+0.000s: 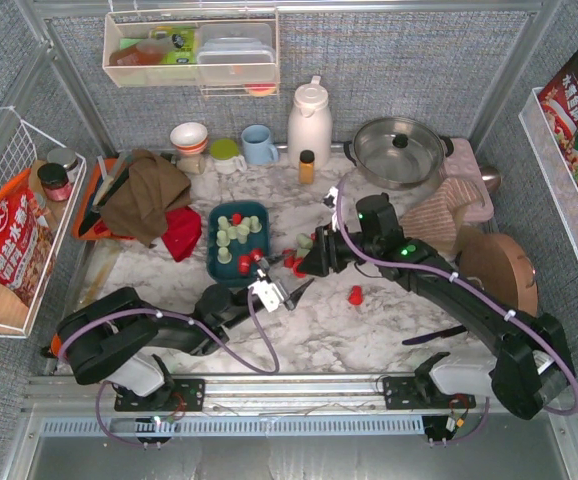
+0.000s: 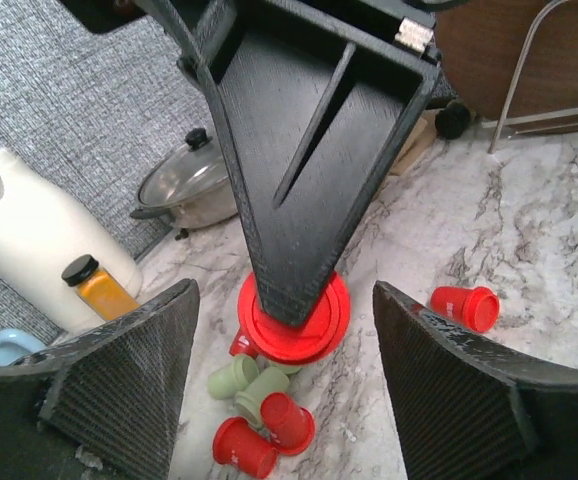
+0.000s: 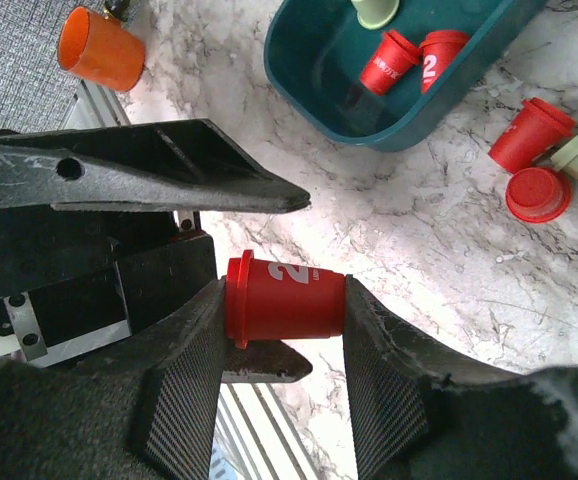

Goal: Mix the coffee capsules in the storage basket

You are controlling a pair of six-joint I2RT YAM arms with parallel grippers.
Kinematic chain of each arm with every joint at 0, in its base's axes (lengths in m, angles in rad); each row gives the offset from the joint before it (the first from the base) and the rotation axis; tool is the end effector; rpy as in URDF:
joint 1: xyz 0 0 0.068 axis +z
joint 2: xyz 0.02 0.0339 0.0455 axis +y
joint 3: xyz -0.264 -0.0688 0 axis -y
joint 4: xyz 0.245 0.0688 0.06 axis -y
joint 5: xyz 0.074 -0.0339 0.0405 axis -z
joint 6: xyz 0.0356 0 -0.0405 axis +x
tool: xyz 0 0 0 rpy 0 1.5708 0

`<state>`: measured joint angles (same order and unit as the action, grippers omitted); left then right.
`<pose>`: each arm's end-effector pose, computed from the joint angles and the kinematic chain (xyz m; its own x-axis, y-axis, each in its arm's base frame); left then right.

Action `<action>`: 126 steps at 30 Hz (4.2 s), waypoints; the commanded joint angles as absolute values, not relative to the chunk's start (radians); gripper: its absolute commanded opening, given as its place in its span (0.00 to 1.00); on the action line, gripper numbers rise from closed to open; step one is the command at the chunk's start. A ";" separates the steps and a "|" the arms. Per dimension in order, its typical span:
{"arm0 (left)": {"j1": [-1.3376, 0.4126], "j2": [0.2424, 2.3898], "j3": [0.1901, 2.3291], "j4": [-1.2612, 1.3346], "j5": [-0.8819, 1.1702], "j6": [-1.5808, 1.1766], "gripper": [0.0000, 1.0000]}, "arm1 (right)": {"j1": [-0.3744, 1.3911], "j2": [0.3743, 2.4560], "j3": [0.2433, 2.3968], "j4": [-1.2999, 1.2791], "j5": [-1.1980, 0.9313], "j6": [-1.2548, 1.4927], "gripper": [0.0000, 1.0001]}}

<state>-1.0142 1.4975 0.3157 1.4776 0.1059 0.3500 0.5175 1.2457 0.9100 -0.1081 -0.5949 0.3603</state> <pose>0.1309 -0.2174 0.2047 0.4525 -0.0818 -0.8880 0.7905 0.4977 0.3570 0.2337 0.1560 0.2952 -0.6487 -0.0333 -0.7603 -0.6635 0.5141 0.5436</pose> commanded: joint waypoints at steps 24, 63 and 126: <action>-1.034 1.440 0.213 1.522 -0.248 0.265 0.18 | 0.518 1.093 0.900 -0.225 -0.164 0.269 0.65; -0.776 1.250 0.430 0.459 -0.595 -0.494 0.87 | 0.462 1.427 0.738 -0.332 0.151 0.678 0.55; -1.046 1.563 0.290 1.641 0.079 0.320 0.49 | 0.580 1.122 0.660 0.267 -0.447 0.553 0.41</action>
<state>-1.0454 1.5677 0.2901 1.5944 0.1059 0.3141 0.5781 1.1175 0.6338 0.3210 -0.4706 0.5652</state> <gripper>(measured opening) 0.539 0.364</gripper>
